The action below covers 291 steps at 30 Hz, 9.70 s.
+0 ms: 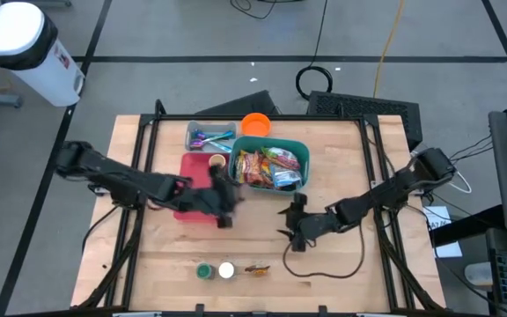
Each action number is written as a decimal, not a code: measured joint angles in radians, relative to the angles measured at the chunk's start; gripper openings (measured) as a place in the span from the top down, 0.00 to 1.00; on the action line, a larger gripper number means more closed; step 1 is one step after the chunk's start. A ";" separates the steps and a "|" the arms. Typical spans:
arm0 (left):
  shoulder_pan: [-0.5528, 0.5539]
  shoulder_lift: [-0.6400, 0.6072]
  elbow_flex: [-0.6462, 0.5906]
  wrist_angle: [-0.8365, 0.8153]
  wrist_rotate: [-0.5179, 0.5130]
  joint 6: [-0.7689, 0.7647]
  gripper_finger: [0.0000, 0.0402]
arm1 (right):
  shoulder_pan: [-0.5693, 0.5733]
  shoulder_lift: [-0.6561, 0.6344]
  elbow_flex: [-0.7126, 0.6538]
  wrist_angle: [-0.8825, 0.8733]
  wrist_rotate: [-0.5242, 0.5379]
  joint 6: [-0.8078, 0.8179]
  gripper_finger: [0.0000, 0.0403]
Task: Pick & Place Food Item
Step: Put the brown spice bottle into the red bin, then put the orange spice pack into the red bin
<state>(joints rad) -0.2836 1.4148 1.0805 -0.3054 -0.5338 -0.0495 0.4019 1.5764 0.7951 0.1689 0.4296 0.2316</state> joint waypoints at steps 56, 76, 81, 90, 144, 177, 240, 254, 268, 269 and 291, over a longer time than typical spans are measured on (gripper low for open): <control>0.598 -0.331 -0.756 0.209 0.193 -0.397 0.20 | 0.013 -0.043 -0.029 0.109 0.010 0.018 0.38; 0.596 -0.335 -0.703 0.196 0.298 -0.430 0.10 | 0.013 -0.043 -0.029 0.103 0.010 0.018 0.38; 0.598 -0.335 -0.703 0.196 0.277 -0.378 0.10 | 0.025 -0.043 -0.029 0.101 0.010 0.018 0.38; 0.597 -0.350 -0.702 0.193 0.274 -0.321 0.10 | 0.067 -0.043 -0.029 0.097 0.010 0.018 0.38; 0.325 -0.767 -0.701 0.474 0.455 -0.277 0.10 | 0.147 0.483 0.140 0.626 -0.256 0.006 0.77; 0.045 -0.180 -0.407 0.625 0.504 -0.116 0.10 | 0.041 0.011 0.090 0.043 -0.086 0.017 0.95; -0.254 -0.224 -0.142 -0.404 -0.547 -0.702 0.99 | 0.094 -0.042 0.078 -0.066 -0.093 -0.004 0.72; -0.194 -0.427 -0.373 -0.755 -0.635 -1.298 0.99 | 0.094 -0.043 0.078 -0.047 -0.092 -0.004 0.72; 0.055 -0.474 -0.522 -0.733 -0.457 -1.342 0.98 | 0.094 -0.043 0.078 -0.023 -0.091 -0.004 0.72; 0.062 -0.474 -0.522 -0.731 -0.449 -1.334 0.99 | 0.094 -0.043 0.078 -0.023 -0.091 -0.004 0.73; 0.218 -0.315 -0.523 -0.504 -0.345 -1.042 0.96 | 0.094 -0.043 0.078 -0.016 -0.091 -0.004 0.74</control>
<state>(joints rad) -0.0656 1.0997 0.5579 -0.8097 -0.8790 -1.0919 0.4957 1.5337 0.8734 0.1532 0.3384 0.2272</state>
